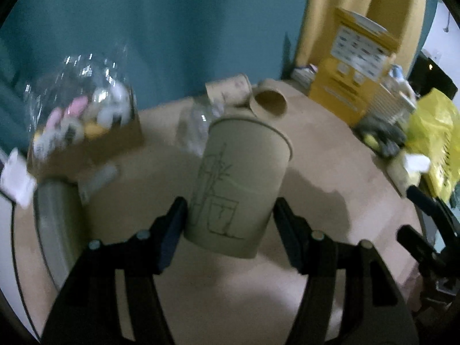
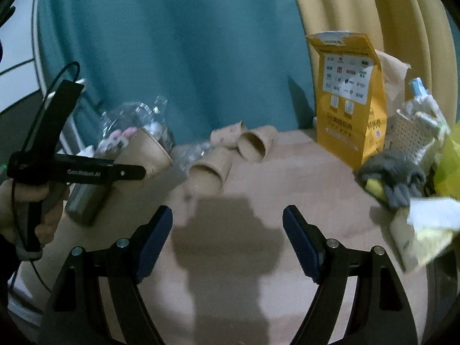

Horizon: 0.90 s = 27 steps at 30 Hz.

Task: Flip cup upside down
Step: 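Lift the drawn-on paper cup with the left tool, rim up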

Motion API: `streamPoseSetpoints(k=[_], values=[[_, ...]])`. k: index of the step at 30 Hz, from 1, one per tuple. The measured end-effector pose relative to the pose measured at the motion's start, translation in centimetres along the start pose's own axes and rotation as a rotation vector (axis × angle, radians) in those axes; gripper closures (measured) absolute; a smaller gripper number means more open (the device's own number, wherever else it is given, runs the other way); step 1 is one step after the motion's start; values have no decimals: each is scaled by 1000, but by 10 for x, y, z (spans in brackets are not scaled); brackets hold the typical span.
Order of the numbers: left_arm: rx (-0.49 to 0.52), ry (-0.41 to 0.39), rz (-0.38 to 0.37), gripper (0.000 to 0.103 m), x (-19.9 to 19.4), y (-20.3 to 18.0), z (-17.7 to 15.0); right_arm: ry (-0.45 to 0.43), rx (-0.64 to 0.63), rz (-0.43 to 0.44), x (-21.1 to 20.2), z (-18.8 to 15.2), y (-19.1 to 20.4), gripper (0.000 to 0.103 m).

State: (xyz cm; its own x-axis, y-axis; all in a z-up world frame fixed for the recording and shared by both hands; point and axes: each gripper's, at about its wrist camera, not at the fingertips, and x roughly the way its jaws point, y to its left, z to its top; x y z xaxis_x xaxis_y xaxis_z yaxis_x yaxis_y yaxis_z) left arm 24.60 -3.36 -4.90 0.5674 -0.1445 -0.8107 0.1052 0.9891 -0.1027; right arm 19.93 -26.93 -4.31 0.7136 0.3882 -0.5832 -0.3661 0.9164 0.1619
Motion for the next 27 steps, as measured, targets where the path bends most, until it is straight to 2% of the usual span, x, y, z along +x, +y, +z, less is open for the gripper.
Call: streamPoseSetpoints(k=[8,12,15,21,27], values=[[-56,22,-57,40,-14,-18,-87,59,-26,9,-30,-53,22,21],[-84,31,-90,40,-16,-26,-118,75,-31,11,-41,-76,28,21],[-61,27,-73,40,-17,-34,-137,94,-57,17,-45,-91,34,21],[-52,34,-64,39,-14,-38,-156,142,-61,16,-42,-115,39,21],[-27,53,-77,38,-8,-42,-163,158,-69,2,-40,-119,39,21]])
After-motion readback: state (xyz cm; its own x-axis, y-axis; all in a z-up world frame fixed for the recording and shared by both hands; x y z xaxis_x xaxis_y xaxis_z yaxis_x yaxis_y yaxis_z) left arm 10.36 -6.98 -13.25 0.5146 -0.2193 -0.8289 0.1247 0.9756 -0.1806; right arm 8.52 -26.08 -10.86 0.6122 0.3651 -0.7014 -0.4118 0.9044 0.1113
